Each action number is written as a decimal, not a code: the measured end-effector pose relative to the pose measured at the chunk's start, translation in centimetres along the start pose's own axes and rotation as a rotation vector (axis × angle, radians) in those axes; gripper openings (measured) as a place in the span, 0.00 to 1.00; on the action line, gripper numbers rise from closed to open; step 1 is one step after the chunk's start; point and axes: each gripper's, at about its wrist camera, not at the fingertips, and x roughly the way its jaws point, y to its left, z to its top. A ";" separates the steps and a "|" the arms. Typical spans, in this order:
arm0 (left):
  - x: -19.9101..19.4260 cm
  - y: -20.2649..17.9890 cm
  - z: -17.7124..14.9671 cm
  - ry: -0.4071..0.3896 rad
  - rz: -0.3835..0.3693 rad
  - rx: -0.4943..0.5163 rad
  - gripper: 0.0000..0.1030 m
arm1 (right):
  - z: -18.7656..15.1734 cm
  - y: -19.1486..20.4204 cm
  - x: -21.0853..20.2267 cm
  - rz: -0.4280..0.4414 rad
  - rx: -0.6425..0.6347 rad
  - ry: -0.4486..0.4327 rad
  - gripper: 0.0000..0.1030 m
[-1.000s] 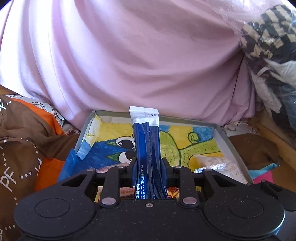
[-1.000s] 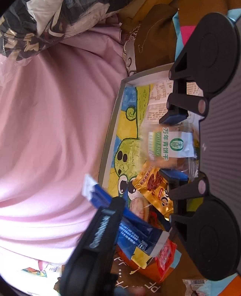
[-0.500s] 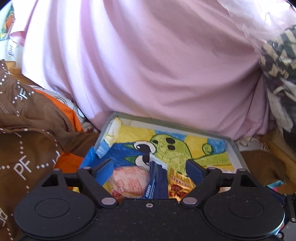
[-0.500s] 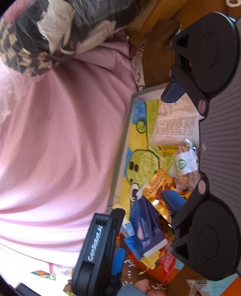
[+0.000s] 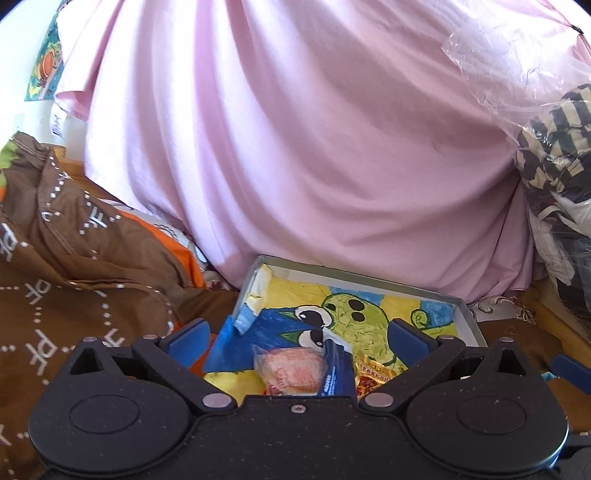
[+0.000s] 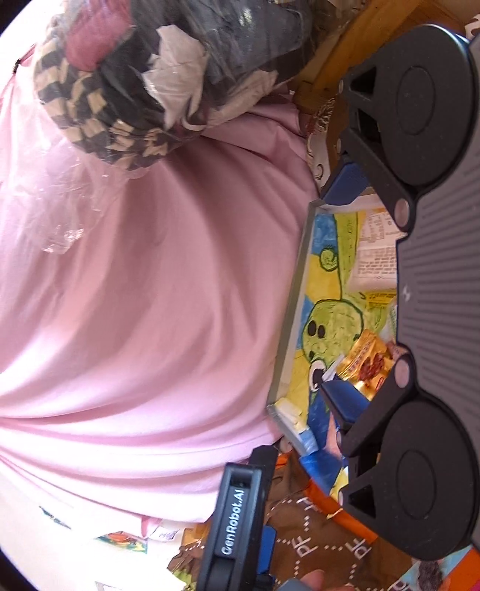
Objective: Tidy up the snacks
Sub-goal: 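Lower both held snacks into the grey tray and open both tools, then move both tools back over the jerky pack and mandarin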
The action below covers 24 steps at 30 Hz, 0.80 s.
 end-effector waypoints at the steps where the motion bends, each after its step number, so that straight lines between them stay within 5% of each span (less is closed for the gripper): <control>1: -0.4 0.2 0.0 0.000 0.003 0.000 0.99 | 0.2 0.1 -0.3 0.004 0.002 -0.004 1.00; 24: -9.2 5.4 -0.2 0.024 0.045 0.034 0.99 | 2.4 3.7 -7.7 0.140 0.001 -0.080 1.00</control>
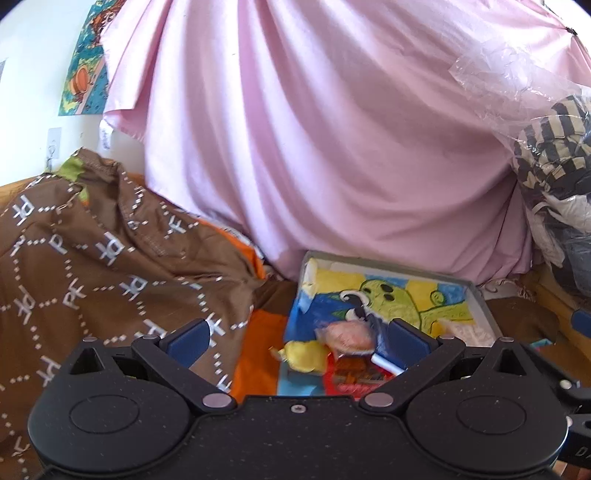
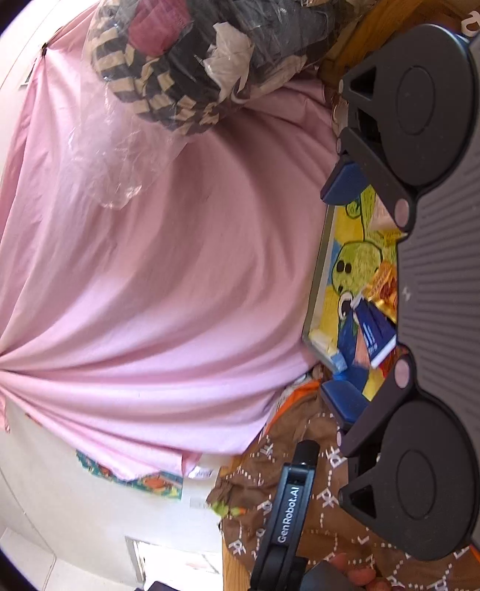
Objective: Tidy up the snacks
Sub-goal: 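Move both tools back over the jerky pack and mandarin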
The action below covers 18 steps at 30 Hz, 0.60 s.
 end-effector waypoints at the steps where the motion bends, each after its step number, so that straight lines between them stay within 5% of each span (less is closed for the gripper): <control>1: -0.2 0.4 -0.2 0.009 0.003 -0.004 0.99 | 0.0 0.2 -0.2 0.011 -0.001 0.001 1.00; 18: -2.3 5.4 -5.0 0.186 0.063 -0.015 0.99 | -3.2 4.6 -2.8 0.178 -0.088 0.106 1.00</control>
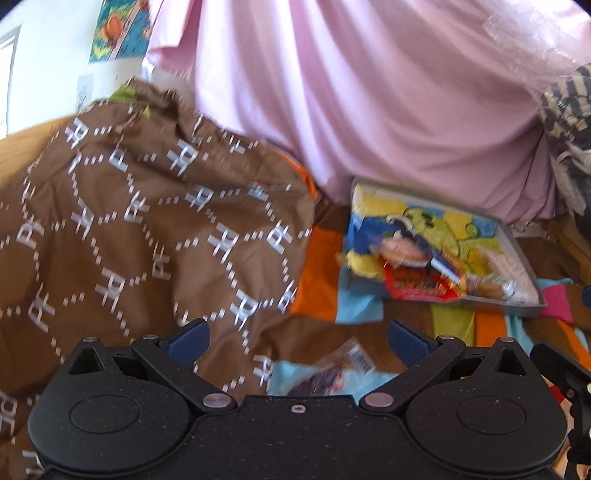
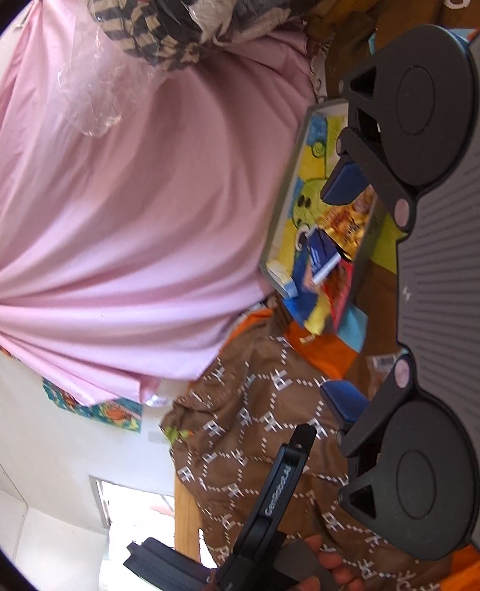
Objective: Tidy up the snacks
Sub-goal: 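Move both tools back over the jerky pack and mandarin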
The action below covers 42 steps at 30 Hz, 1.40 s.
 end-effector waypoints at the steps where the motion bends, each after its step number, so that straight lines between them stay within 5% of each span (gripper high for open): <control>1: 0.1 0.2 -0.3 0.011 0.003 -0.005 0.99 | -0.2 0.2 -0.1 0.007 -0.001 0.007 1.00; 42: 3.7 1.6 -5.8 0.215 0.044 0.011 0.99 | -7.3 3.5 1.6 0.126 0.002 0.290 1.00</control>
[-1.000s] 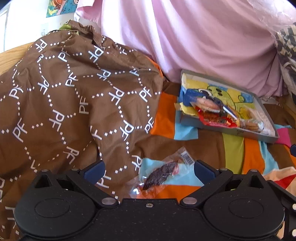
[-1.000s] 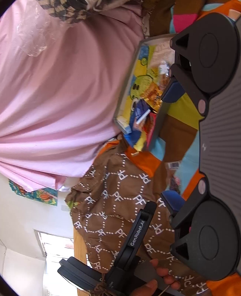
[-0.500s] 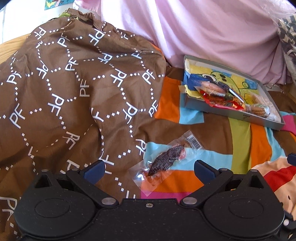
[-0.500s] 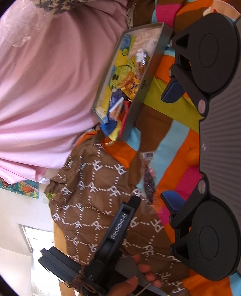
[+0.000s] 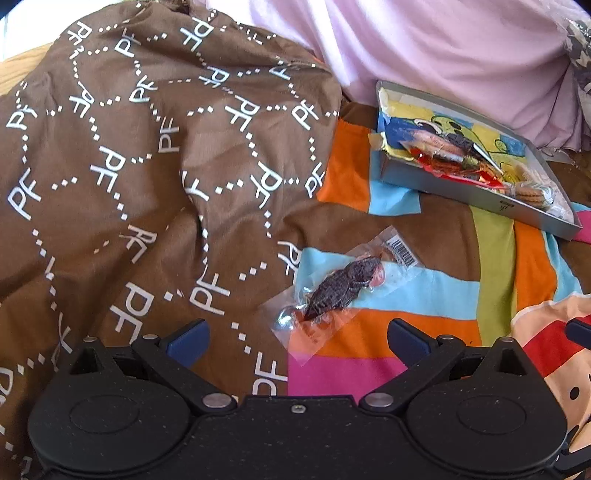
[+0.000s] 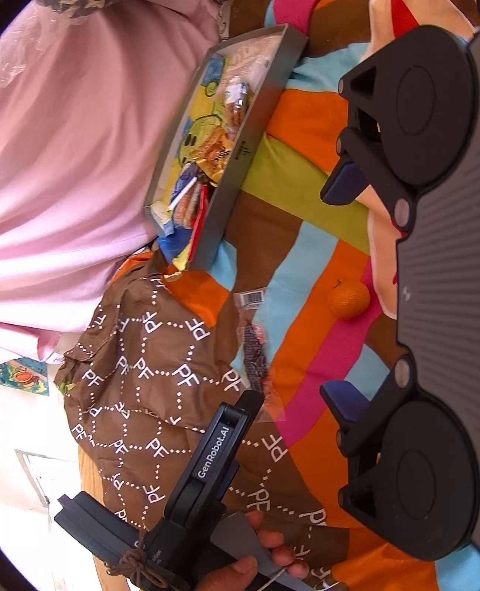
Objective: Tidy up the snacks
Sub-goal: 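Move both tools back over the jerky pack and mandarin, then grasp the dark jerky pack with the left tool while the right tool grasps the mandarin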
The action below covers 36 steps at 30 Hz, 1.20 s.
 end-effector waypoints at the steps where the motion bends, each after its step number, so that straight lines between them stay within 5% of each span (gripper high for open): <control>1: 0.1 0.0 -0.1 0.002 0.000 0.001 0.99 | -0.1 0.0 0.1 0.001 0.000 0.005 1.00; 13: 1.7 0.0 -0.7 0.011 -0.010 0.064 0.99 | -1.7 -0.1 2.1 0.007 0.031 0.069 1.00; 36: 6.6 -3.2 1.2 -0.072 -0.093 0.410 0.99 | -2.4 -1.4 7.3 0.026 0.099 0.125 1.00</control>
